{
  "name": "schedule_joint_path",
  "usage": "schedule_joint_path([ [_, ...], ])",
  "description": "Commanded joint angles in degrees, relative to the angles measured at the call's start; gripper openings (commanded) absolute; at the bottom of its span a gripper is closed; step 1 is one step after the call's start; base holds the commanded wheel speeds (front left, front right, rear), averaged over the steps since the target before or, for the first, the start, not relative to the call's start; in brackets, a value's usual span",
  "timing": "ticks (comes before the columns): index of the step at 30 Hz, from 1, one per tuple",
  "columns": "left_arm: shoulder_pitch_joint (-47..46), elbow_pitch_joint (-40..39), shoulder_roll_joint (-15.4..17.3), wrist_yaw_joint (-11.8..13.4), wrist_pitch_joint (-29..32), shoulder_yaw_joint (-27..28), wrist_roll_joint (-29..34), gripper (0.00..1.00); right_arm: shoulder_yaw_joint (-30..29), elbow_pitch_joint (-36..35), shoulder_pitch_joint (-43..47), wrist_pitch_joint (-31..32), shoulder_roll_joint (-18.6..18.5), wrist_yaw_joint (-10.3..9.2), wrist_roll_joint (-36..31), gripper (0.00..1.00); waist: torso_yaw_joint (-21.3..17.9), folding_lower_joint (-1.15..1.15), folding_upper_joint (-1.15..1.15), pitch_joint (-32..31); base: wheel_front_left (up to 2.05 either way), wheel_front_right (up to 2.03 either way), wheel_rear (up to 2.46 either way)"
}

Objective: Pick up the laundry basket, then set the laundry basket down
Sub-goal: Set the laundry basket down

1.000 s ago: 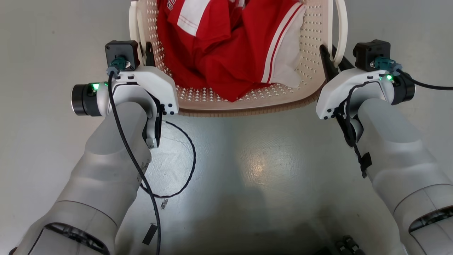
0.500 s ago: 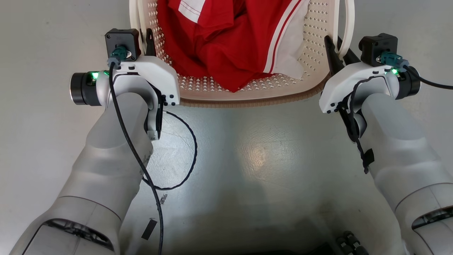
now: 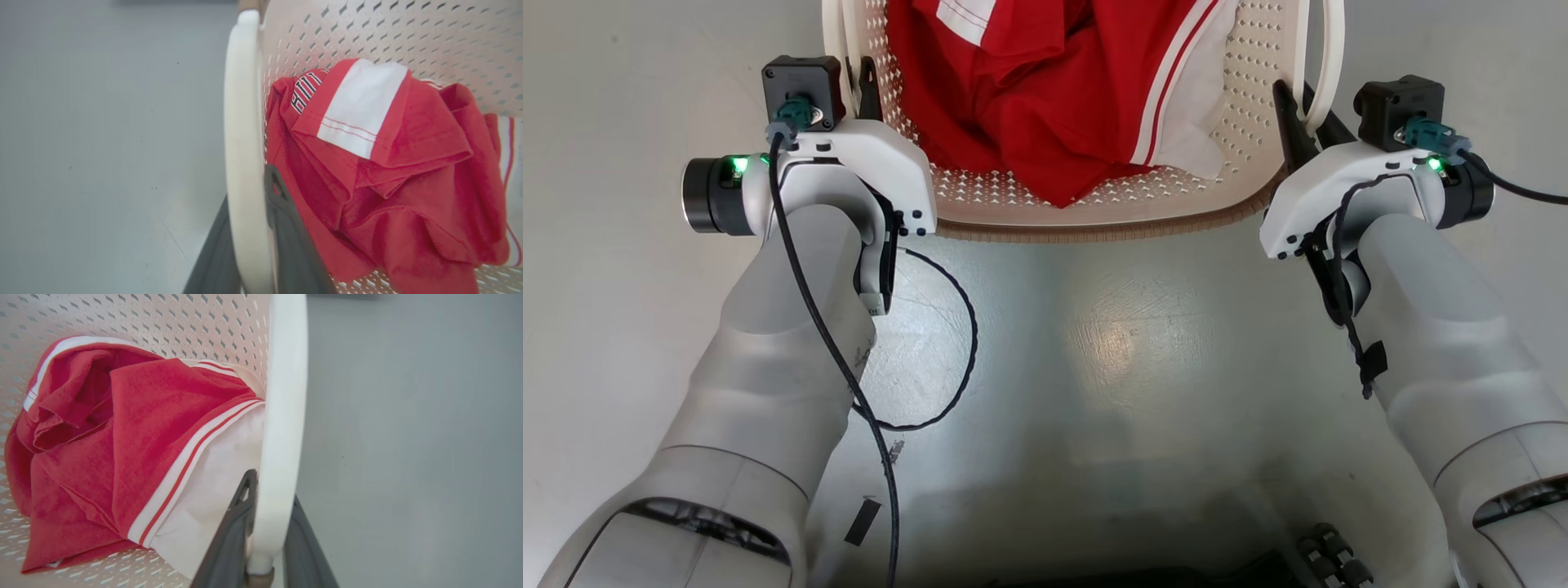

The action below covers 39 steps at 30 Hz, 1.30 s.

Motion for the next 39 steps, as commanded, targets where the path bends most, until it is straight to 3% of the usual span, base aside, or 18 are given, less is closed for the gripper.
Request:
schedule_joint_path([
  [1,-0.90,-0.23,1.56,-0.02,-0.36,1.60,0.83,0.31,0.44,-1.23,1.61,-0.85,1.22,0.85,-0.44,0.44,-0.10,0.00,0.00,0.56,0.00,0.00,0.00],
  [2,-0.97,0.10,1.46,0.03,-0.36,1.77,1.03,0.79,-0.08,-1.44,1.54,-0.85,1.22,0.85,-0.75,1.00,-0.07,0.00,0.00,0.87,0.00,0.00,0.00],
  [3,-1.04,0.27,1.35,0.15,-0.36,2.10,1.06,1.00,-0.94,-1.91,1.43,-0.85,1.22,0.85,-1.13,1.00,-0.08,0.00,0.00,1.22,0.00,0.00,0.00],
  [22,1.58,-4.24,0.53,0.24,-0.36,4.87,2.18,1.00,-4.71,-5.99,3.19,-0.85,1.22,0.85,-4.19,1.00,0.19,0.00,0.00,0.47,0.00,0.00,0.00],
  [29,4.82,-7.75,0.52,0.30,-0.36,4.28,0.45,1.00,-5.06,-9.74,5.49,-0.85,1.22,0.85,-4.12,1.00,0.22,0.00,0.00,-4.29,0.00,0.00,0.00],
  [39,12.98,-14.49,0.52,-2.24,-0.36,6.75,0.67,1.00,-6.43,-16.47,12.18,-0.85,1.22,0.85,-5.66,1.00,0.37,0.00,0.00,-16.08,0.00,0.00,0.00],
])
